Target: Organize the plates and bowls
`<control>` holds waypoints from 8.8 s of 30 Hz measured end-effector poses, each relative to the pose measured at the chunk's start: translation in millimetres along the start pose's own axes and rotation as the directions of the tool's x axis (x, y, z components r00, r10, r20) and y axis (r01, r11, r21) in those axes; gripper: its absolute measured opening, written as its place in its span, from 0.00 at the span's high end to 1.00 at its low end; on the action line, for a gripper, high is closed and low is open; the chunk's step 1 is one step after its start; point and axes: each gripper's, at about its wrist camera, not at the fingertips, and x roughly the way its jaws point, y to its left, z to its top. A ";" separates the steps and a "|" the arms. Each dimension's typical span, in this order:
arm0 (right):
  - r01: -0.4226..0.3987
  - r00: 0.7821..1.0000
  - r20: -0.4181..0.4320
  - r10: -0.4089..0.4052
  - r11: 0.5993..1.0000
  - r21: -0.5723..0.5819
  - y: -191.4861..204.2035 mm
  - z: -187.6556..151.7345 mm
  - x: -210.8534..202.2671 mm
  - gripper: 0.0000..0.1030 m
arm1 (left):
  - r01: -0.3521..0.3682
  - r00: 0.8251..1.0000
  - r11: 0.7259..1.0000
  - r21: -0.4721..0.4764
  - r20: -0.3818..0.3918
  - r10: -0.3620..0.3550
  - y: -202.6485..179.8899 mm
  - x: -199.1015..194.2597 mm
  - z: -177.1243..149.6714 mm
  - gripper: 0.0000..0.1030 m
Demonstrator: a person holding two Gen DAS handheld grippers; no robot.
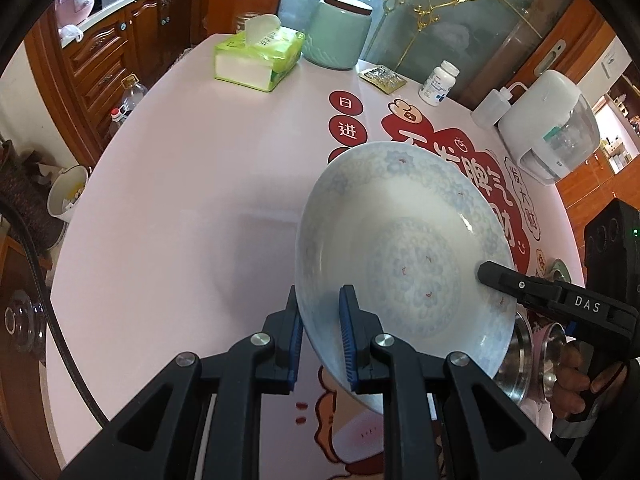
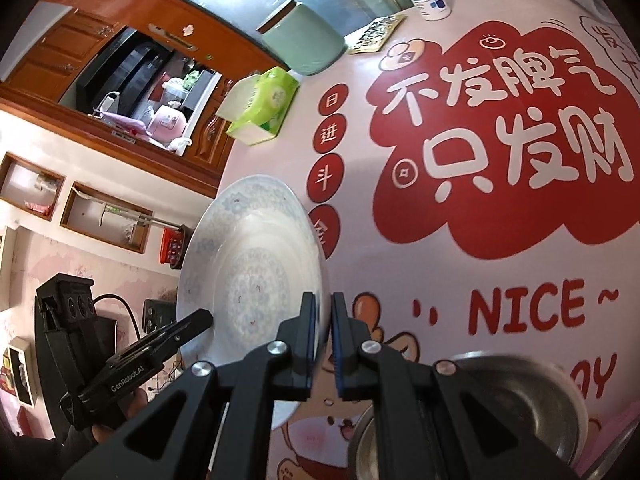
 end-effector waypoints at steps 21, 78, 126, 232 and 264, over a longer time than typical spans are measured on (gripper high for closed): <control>0.001 0.999 0.045 -0.001 1.000 -0.009 24.1 -83.9 -65.5 0.93 | 0.060 0.994 0.996 0.067 0.088 -0.066 -17.0 -98.4 -65.7 0.85; 0.152 0.933 0.244 -0.265 0.903 0.402 -60.5 -324.4 -198.3 0.90 | 0.315 0.948 0.823 0.474 -0.199 -0.248 -157.6 -91.7 -212.9 0.86; 0.250 0.963 -0.116 -0.241 0.965 0.072 -173.4 -276.1 -187.2 0.84 | 0.052 0.982 0.995 0.080 -0.184 -0.036 -210.1 6.3 -280.5 0.85; 0.424 0.815 0.409 -0.411 0.904 0.064 -215.0 -245.0 -350.5 0.51 | 0.164 0.986 0.915 0.368 -0.039 -0.161 -403.0 -36.6 -230.5 0.53; 0.325 0.898 0.333 -0.287 0.944 -0.063 -356.7 -116.5 -410.0 0.46 | -0.036 0.998 0.993 0.109 0.053 0.031 -509.8 41.2 -198.2 0.38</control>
